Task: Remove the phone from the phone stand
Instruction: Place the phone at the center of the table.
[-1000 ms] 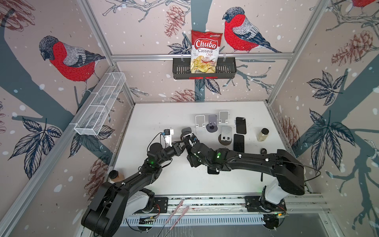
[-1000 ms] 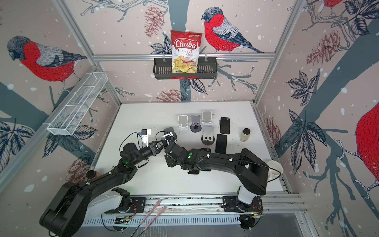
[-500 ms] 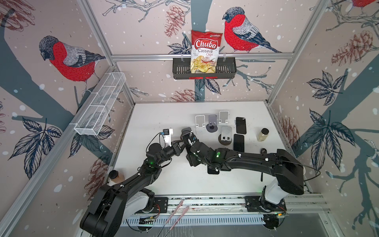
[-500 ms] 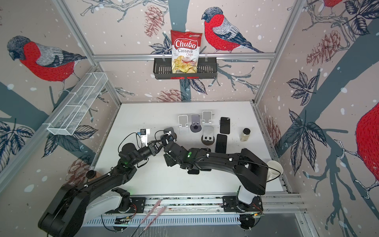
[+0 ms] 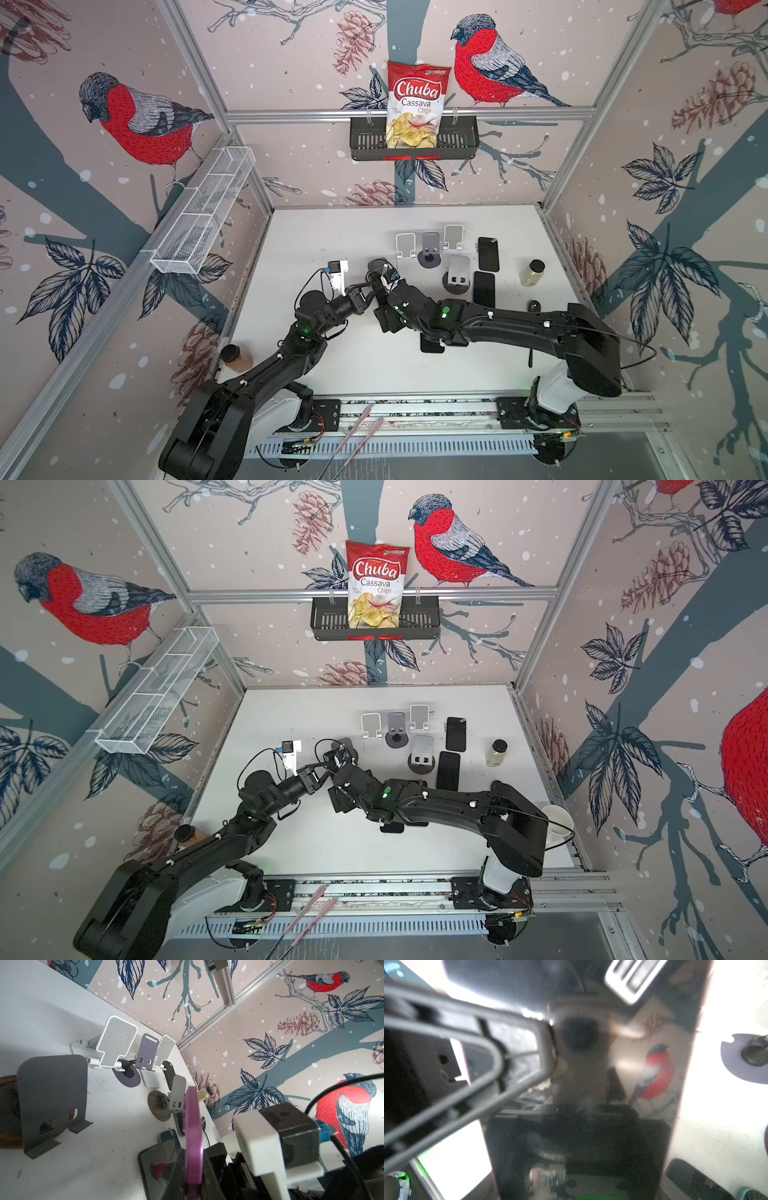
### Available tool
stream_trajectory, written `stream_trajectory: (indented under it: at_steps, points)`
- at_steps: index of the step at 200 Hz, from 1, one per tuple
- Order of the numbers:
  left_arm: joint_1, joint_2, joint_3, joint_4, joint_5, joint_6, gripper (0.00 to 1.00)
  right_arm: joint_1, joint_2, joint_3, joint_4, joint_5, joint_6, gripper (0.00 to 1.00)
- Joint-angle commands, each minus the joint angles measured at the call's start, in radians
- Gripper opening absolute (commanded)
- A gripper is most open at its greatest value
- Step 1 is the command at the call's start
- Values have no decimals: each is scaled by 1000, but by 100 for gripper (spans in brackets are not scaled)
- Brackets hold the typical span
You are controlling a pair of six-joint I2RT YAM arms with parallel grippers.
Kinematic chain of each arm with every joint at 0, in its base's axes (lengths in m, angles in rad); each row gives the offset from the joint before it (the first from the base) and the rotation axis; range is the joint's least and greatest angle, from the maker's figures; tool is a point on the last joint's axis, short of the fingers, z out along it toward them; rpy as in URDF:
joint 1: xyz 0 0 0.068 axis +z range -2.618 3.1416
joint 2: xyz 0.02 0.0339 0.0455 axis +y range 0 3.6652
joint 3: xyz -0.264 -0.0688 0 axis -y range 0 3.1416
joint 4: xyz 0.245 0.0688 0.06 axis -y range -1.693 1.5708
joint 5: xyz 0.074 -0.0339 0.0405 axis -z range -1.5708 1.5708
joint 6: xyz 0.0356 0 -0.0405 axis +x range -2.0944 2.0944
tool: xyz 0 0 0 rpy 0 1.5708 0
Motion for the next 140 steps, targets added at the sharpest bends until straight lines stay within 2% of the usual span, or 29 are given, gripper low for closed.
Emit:
stream_trajectory:
  at_steps: [1,43,100,140]
  points:
    - [1,-6,2,68,-3,-27,0,-3,-17,-11,34,34,-18,90]
    - [5,-10,2,57,-7,-12,0,-17,-50,-17,17,25,-23,91]
    - [5,-8,0,28,-14,29,0,-27,-70,-14,36,-90,-43,88]
    - [5,-12,-2,30,-7,26,0,-28,-44,4,33,-82,-43,87]
